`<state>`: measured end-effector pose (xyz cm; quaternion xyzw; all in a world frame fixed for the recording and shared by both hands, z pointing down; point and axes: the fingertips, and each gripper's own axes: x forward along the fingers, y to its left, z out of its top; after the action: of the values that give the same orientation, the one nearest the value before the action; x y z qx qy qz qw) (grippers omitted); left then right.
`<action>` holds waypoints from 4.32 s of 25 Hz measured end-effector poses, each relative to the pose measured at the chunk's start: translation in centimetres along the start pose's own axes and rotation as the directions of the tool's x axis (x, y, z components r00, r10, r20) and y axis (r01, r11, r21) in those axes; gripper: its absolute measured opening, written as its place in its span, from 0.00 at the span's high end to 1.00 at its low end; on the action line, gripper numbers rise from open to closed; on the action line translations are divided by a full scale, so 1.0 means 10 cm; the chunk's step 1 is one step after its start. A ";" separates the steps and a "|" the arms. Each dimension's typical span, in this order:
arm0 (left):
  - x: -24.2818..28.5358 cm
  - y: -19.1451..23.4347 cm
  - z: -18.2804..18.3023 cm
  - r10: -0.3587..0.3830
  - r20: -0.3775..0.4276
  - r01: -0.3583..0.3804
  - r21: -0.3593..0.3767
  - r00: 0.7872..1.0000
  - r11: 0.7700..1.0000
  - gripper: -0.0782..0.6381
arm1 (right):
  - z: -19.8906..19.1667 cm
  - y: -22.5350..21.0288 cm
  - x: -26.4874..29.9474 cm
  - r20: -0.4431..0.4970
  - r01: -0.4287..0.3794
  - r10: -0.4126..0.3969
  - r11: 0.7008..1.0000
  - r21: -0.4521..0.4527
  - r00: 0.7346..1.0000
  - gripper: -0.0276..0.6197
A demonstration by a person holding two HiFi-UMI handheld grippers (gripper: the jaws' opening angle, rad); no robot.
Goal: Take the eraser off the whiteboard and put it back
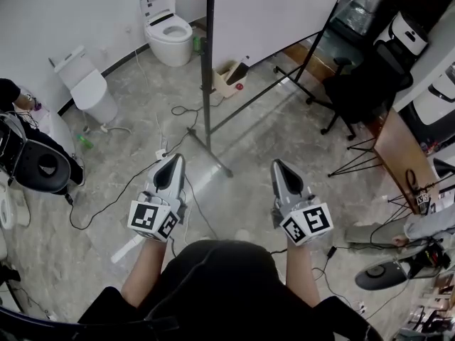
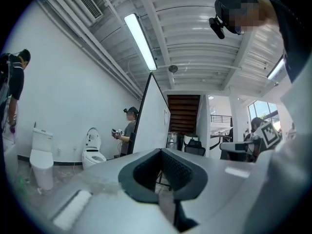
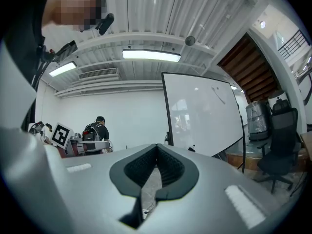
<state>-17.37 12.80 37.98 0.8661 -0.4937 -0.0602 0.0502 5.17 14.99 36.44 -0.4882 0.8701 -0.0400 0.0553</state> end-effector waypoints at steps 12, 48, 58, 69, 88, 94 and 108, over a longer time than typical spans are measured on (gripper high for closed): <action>-0.21 0.16 0.02 -0.046 -0.008 0.046 0.004 0.999 0.999 0.88 | -0.03 0.32 0.03 -0.007 0.034 -0.034 0.998 -0.049 0.999 0.95; 0.87 0.39 -0.13 0.063 -0.030 -0.063 -0.002 0.998 0.998 0.88 | -0.06 -0.69 1.02 -0.015 -0.099 0.099 0.995 0.004 0.995 0.95; 1.60 0.32 -0.18 0.124 -0.046 -0.123 0.022 0.991 0.992 0.88 | -0.02 -1.36 1.42 -0.023 -0.183 0.184 0.982 0.035 0.983 0.94; 2.08 0.24 -0.25 0.171 -0.043 -0.170 0.030 0.984 0.985 0.88 | -0.13 -1.85 1.69 -0.055 -0.235 0.237 0.971 0.047 0.970 0.94; 2.53 0.83 -0.25 0.133 -0.072 -0.133 0.015 0.988 0.991 0.88 | -0.30 -1.81 2.58 -0.092 -0.202 0.206 0.978 0.051 0.974 0.94; 2.86 1.13 -0.21 0.067 -0.082 -0.066 0.013 0.994 0.998 0.88 | -0.50 -1.91 3.05 -0.132 -0.126 0.132 0.991 0.054 0.982 0.94; 3.43 1.32 -0.33 -0.101 -0.131 0.101 0.000 0.986 0.995 0.88 | -0.96 -2.24 3.71 -0.180 0.027 0.000 0.989 0.148 0.984 0.71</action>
<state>-10.73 -23.34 41.30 0.8922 -0.4450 -0.0043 0.0766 3.59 -28.20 46.63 -0.4828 0.8628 -0.1493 0.0131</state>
